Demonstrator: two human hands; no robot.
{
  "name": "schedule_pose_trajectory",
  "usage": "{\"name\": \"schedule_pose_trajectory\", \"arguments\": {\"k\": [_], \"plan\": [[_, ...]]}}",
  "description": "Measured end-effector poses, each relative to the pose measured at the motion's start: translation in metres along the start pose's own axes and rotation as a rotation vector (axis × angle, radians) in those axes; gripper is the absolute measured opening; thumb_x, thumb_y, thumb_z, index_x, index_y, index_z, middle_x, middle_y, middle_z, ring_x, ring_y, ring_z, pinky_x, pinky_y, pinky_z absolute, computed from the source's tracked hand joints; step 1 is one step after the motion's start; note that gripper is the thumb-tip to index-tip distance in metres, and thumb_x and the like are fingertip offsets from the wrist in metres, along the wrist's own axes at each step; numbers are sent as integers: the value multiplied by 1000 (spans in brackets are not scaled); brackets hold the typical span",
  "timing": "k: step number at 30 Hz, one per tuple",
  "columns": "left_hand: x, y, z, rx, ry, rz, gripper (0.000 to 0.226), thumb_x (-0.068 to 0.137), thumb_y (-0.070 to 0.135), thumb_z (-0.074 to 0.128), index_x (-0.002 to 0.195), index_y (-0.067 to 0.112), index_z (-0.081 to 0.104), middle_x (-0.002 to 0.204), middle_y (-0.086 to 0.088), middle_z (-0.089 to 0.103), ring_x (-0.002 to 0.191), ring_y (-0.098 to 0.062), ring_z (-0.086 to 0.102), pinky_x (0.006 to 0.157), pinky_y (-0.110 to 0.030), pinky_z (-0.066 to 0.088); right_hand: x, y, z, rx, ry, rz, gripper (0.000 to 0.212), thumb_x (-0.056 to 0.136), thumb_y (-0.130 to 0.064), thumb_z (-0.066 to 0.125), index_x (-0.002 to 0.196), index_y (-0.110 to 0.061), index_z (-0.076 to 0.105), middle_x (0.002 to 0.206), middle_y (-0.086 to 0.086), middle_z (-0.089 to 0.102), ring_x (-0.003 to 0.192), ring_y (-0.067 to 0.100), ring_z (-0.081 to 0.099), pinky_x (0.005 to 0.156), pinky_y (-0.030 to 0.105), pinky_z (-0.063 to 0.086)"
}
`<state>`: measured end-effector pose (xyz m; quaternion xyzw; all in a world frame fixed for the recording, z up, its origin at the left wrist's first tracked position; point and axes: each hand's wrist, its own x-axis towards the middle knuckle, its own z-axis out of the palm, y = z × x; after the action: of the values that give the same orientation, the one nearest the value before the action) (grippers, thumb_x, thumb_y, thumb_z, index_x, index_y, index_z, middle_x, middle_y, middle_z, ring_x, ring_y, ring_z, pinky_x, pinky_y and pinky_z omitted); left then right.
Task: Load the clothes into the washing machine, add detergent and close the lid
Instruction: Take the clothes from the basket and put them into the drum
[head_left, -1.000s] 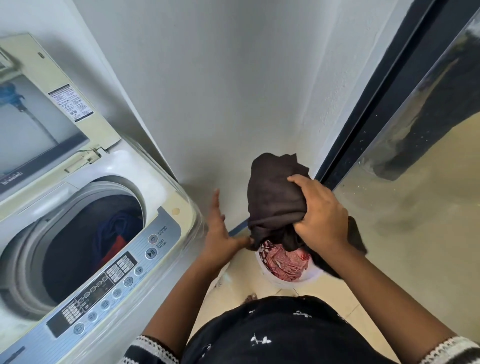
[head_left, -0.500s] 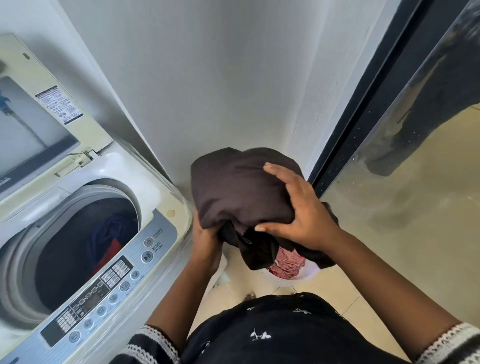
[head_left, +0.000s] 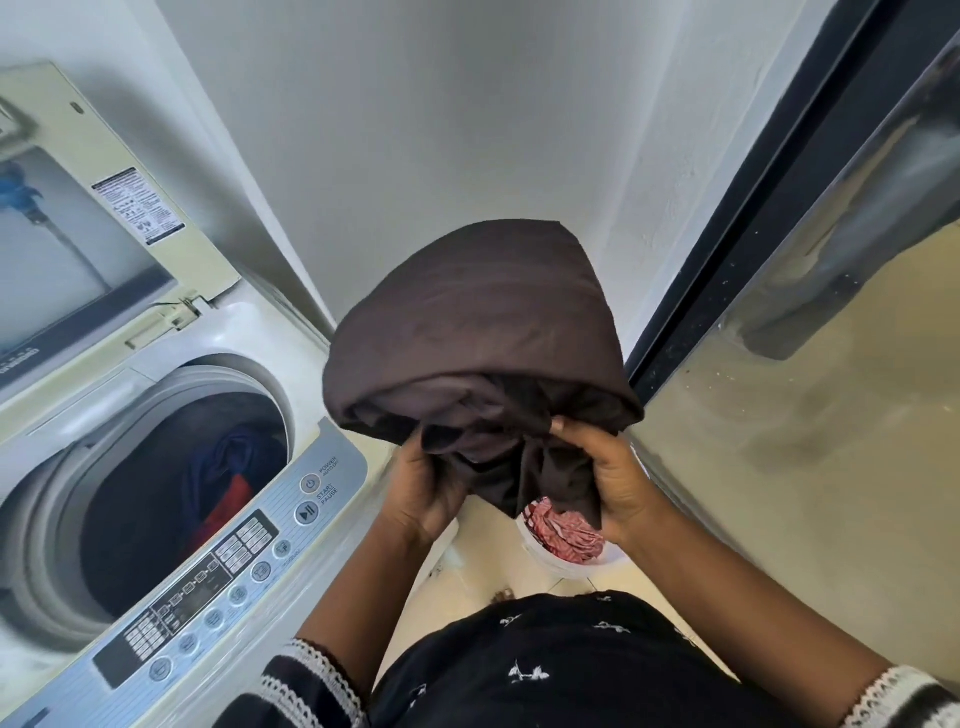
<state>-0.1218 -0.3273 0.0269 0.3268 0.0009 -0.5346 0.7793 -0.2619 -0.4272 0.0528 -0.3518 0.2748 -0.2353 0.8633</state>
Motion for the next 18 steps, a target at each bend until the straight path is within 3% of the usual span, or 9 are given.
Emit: {"name": "schedule_pose_trajectory", "arguments": {"k": [2, 4, 7, 9, 11, 13, 15, 17, 18], "plan": [[-4, -4, 1, 166, 20, -22, 49, 82, 28, 73, 127, 14, 59, 124, -7, 69, 108, -21, 68, 80, -33, 59, 6, -4, -8, 48, 80, -26, 75, 48, -17, 92, 117, -3, 64, 102, 7, 75, 90, 20, 72, 75, 26, 58], [-4, -10, -5, 447, 35, -62, 42, 86, 29, 69, 126, 20, 59, 123, -5, 68, 108, -22, 64, 87, -38, 56, 10, -8, -19, 77, 189, -57, 68, 56, -8, 78, 121, 0, 61, 101, 9, 74, 90, 22, 71, 75, 27, 58], [-4, -20, -24, 534, -4, -235, 74, 70, 47, 79, 134, 19, 53, 136, -14, 59, 123, -35, 53, 101, -55, 45, 8, -12, -25, 78, 232, -77, 62, 62, -6, 72, 122, -1, 62, 105, 11, 71, 90, 23, 69, 74, 28, 58], [-6, -27, -37, 413, -151, -315, 100, 62, 48, 89, 144, 13, 43, 144, -20, 51, 129, -43, 48, 103, -63, 43, 6, -12, -28, 117, 246, -58, 27, 75, -5, 63, 100, -6, 71, 93, 7, 73, 85, 22, 68, 76, 28, 57], [-9, -34, -41, 349, -276, -329, 108, 63, 46, 88, 149, 10, 34, 149, -24, 42, 133, -45, 44, 105, -68, 37, 0, -14, -27, 173, 210, -40, 11, 80, -12, 62, 81, -13, 73, 88, 4, 71, 87, 22, 65, 87, 31, 52], [-13, -41, -39, 348, -250, -297, 102, 69, 46, 84, 151, 12, 33, 151, -21, 42, 134, -45, 43, 103, -67, 40, -6, -17, -27, 263, 130, -36, 26, 64, -23, 81, 87, -14, 72, 97, 6, 70, 95, 25, 65, 99, 36, 48], [-16, -41, -31, 327, -119, -257, 94, 76, 44, 81, 151, 13, 33, 148, -17, 46, 129, -39, 52, 94, -55, 51, -11, -20, -27, 327, 119, -62, 35, 72, -31, 74, 102, -12, 76, 110, 8, 73, 103, 26, 69, 97, 38, 54], [-16, -37, -18, 329, 77, -153, 64, 91, 36, 67, 142, 7, 43, 137, -23, 54, 109, -29, 64, 79, -37, 57, -19, -19, -28, 372, 58, -92, 57, 102, -33, 27, 134, 2, 57, 139, 21, 55, 131, 35, 51, 114, 43, 35], [-14, -34, -12, 387, 164, -95, 41, 99, 29, 56, 131, 4, 52, 126, -26, 56, 98, -24, 65, 73, -32, 57, -25, -21, -34, 416, 8, -64, 74, 101, -38, 1, 145, 7, 39, 150, 28, 40, 141, 41, 36, 120, 47, 20]]}}
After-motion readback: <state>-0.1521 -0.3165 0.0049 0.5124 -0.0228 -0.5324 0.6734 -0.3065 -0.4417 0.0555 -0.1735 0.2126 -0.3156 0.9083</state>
